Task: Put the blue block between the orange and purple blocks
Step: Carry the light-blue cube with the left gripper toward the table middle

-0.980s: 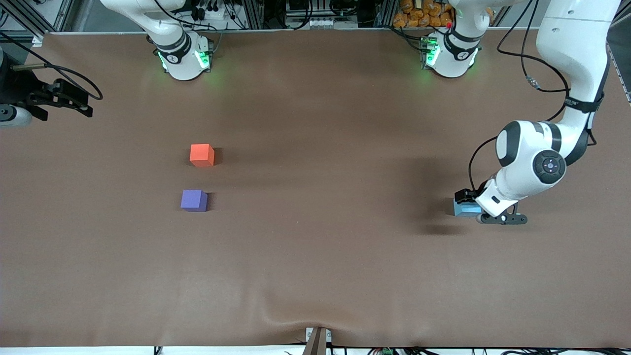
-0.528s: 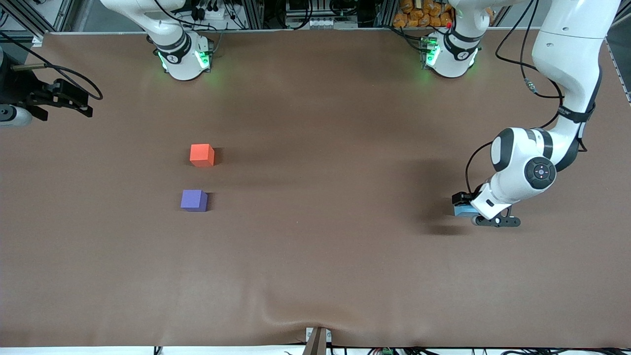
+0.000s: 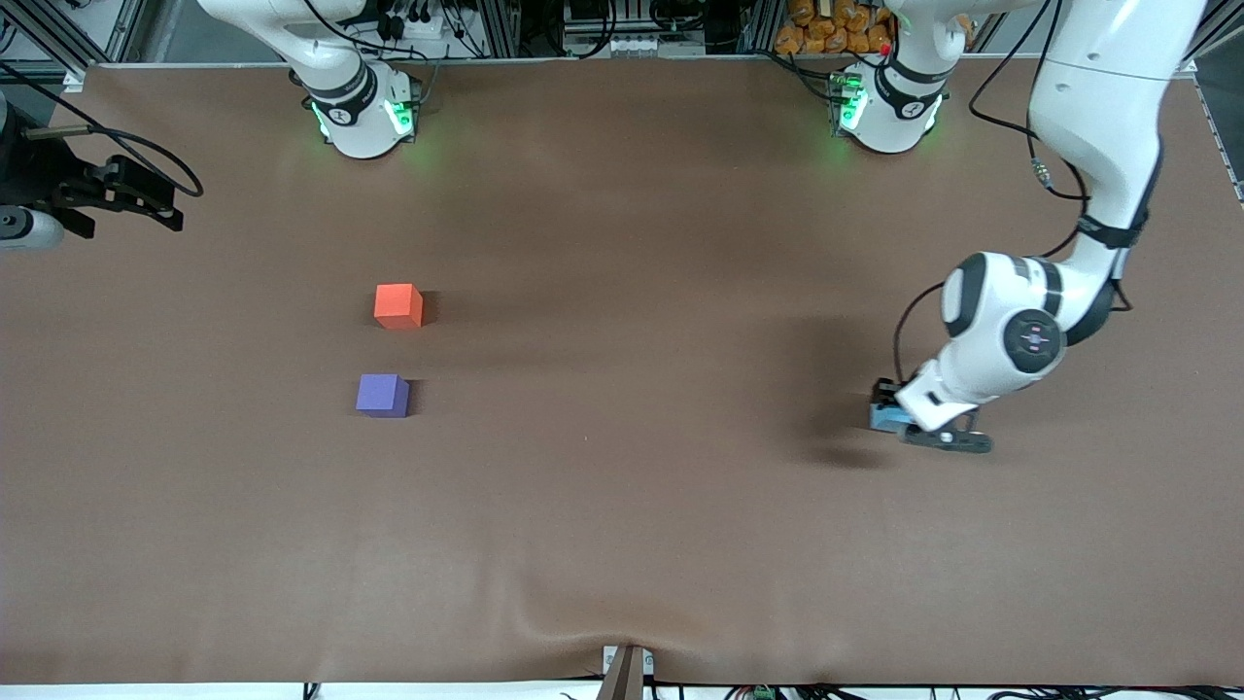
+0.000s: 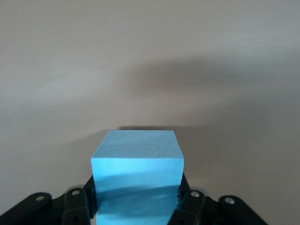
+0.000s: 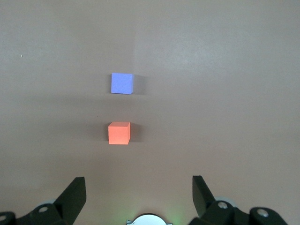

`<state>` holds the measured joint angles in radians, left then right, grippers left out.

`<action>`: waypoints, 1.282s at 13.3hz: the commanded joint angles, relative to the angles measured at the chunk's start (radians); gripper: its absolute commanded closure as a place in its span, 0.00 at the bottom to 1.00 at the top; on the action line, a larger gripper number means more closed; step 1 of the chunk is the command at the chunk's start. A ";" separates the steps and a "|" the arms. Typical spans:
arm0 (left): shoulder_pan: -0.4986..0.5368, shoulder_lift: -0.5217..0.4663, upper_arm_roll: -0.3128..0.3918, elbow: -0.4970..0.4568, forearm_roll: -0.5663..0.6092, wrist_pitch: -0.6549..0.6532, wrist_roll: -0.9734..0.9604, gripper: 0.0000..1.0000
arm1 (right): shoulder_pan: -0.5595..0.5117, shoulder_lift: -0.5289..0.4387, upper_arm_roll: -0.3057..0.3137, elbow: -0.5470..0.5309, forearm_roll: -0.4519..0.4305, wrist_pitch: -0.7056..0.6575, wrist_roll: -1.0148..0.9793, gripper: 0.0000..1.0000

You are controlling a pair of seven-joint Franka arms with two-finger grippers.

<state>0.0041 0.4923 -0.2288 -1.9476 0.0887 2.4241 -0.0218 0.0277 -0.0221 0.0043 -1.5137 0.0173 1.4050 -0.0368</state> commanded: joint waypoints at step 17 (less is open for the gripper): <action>-0.756 0.486 0.002 0.753 -0.004 -0.120 -0.532 1.00 | -0.014 -0.001 0.006 0.004 0.015 -0.001 0.000 0.00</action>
<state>-0.7196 0.9085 -0.2437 -1.2889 0.0873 2.2941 -0.5300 0.0276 -0.0218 0.0031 -1.5137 0.0174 1.4049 -0.0368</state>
